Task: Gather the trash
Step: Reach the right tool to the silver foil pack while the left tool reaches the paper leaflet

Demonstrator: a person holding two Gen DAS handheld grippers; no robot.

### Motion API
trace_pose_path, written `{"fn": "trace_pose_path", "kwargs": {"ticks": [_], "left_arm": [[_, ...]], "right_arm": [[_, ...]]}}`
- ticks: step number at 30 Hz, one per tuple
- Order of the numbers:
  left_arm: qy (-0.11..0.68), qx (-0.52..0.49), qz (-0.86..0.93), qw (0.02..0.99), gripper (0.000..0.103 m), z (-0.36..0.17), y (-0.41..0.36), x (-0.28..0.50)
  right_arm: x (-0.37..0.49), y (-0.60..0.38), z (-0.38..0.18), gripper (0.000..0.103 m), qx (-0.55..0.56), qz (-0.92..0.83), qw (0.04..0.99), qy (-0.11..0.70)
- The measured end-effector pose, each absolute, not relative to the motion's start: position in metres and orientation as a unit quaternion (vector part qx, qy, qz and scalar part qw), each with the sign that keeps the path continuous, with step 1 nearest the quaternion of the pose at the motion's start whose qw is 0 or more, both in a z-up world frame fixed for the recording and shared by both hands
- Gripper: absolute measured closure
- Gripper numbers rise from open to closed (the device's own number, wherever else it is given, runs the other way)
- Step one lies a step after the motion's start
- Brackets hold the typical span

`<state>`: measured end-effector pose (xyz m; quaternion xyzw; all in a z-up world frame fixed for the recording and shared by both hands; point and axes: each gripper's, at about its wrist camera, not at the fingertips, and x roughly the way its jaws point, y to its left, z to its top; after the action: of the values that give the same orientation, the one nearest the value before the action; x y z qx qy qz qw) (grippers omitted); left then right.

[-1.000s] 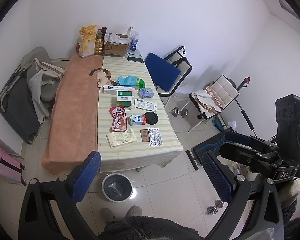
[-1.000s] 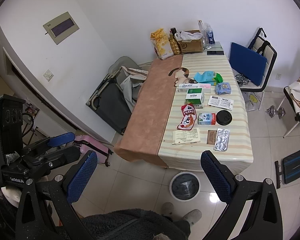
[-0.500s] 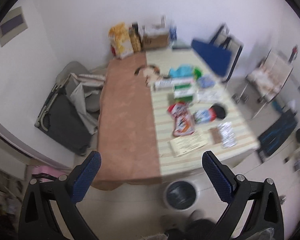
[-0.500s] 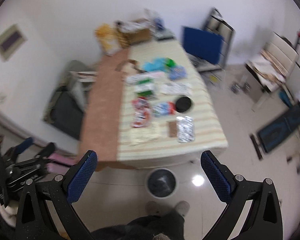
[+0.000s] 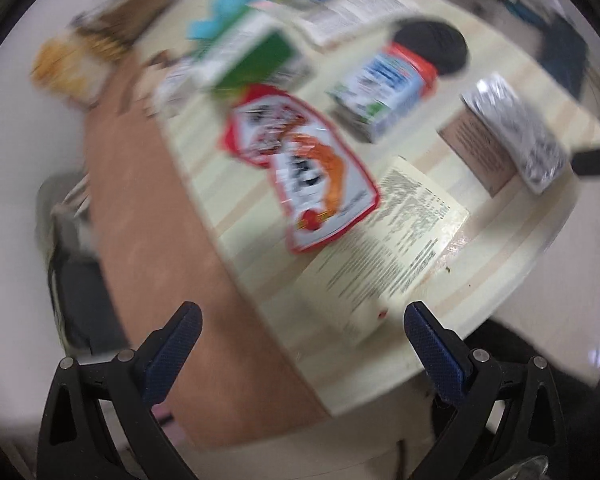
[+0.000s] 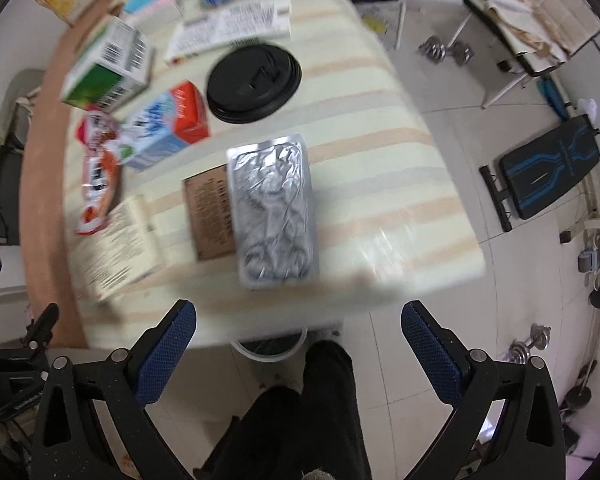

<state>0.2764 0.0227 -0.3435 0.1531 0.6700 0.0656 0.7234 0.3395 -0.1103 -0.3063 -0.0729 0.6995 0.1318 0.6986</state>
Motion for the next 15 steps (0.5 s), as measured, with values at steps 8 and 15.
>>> {"fn": "trace_pose_path", "kwargs": {"ticks": [8,15], "left_arm": [[0.712,0.166,-0.030,0.681,0.000,-0.391,0.013,0.307],[0.720,0.136,-0.068,0.677,0.024,-0.391,0.007,0.311]], "right_arm": [[0.369,-0.099,-0.344,0.000,-0.080,0.151,0.673,0.720],[0.371,-0.100,-0.353,0.000,-0.078,0.151,0.661,0.731]]}}
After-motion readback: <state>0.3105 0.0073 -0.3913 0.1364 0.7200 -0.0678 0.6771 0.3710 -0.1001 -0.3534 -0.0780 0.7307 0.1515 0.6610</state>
